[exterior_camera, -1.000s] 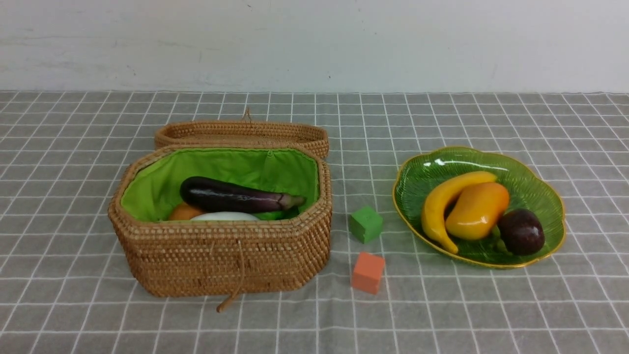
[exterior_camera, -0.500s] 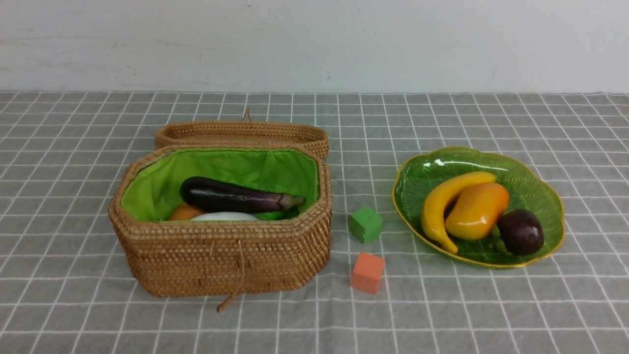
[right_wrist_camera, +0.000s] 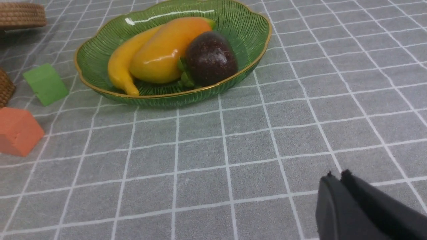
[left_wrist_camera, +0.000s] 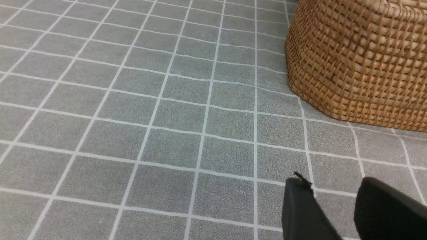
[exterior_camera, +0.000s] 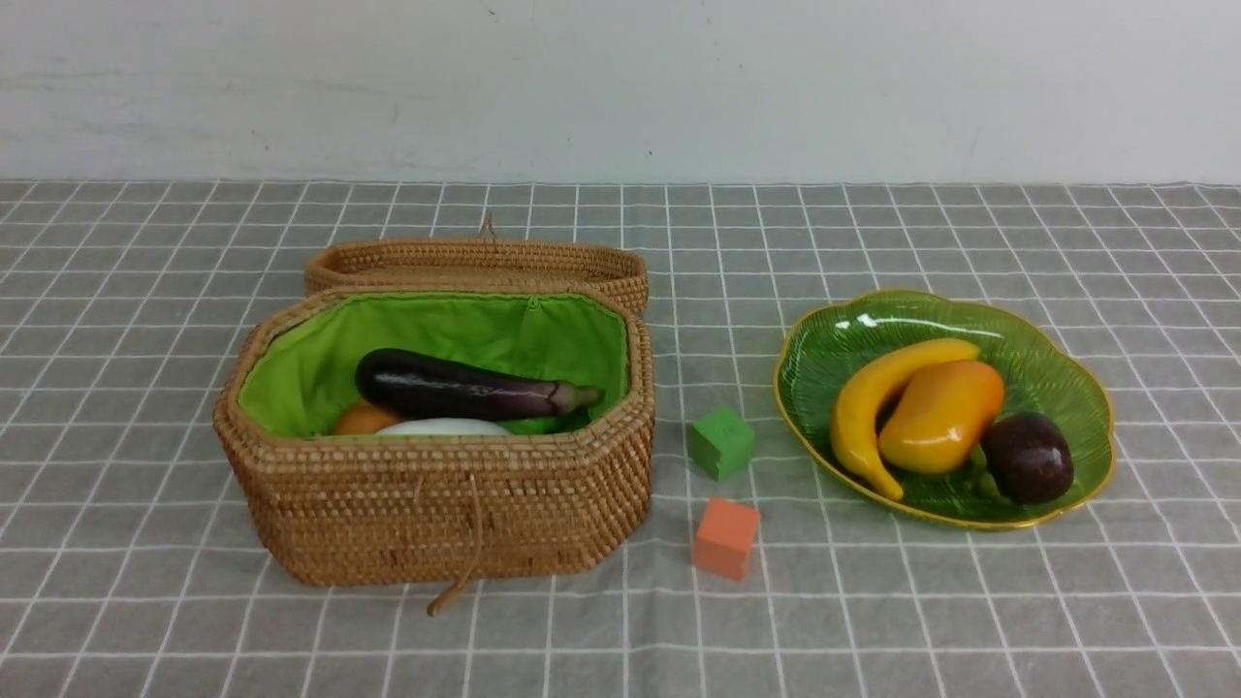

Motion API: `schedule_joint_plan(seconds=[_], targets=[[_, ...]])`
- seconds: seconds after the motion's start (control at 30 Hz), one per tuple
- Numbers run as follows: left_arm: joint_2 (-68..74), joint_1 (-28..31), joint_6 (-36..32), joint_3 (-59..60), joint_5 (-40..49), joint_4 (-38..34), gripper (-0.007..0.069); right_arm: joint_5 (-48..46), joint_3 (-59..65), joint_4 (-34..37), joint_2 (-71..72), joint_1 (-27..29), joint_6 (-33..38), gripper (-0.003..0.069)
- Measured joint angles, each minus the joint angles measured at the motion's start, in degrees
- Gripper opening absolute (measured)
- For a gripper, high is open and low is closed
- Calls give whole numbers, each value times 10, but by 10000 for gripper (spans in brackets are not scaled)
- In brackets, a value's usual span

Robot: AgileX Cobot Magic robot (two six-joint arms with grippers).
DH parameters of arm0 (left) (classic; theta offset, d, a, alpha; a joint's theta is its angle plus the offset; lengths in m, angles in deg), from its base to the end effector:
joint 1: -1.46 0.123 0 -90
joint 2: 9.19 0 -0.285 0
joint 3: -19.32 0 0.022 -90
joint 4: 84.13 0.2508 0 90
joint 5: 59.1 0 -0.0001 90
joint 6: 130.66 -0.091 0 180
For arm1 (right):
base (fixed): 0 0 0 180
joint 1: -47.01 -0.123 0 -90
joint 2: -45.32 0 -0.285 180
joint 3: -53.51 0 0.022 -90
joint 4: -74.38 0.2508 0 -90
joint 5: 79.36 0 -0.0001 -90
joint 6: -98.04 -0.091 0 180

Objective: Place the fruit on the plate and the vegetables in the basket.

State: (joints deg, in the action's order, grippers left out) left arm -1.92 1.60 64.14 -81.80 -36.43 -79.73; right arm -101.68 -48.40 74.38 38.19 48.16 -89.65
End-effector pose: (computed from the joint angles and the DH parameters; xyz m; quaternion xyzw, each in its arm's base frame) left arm 0.0521 0.0028 0.1685 -0.0856 0.8083 -0.0418 0.5810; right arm 0.0520 -0.0010 0.1737 0.0622 0.8043 0.0337 0.5901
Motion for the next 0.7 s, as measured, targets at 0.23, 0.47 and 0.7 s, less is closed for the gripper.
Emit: schedule_joint_plan(seconds=[0.23, 0.47, 0.7], targets=[[0, 0, 0, 0, 0, 0, 238, 0, 0, 0, 0, 0, 0, 24], [0, 0, 0, 0, 0, 0, 238, 0, 0, 4, 0, 0, 0, 34], [0, 0, 0, 0, 0, 0, 238, 0, 0, 4, 0, 0, 0, 45]])
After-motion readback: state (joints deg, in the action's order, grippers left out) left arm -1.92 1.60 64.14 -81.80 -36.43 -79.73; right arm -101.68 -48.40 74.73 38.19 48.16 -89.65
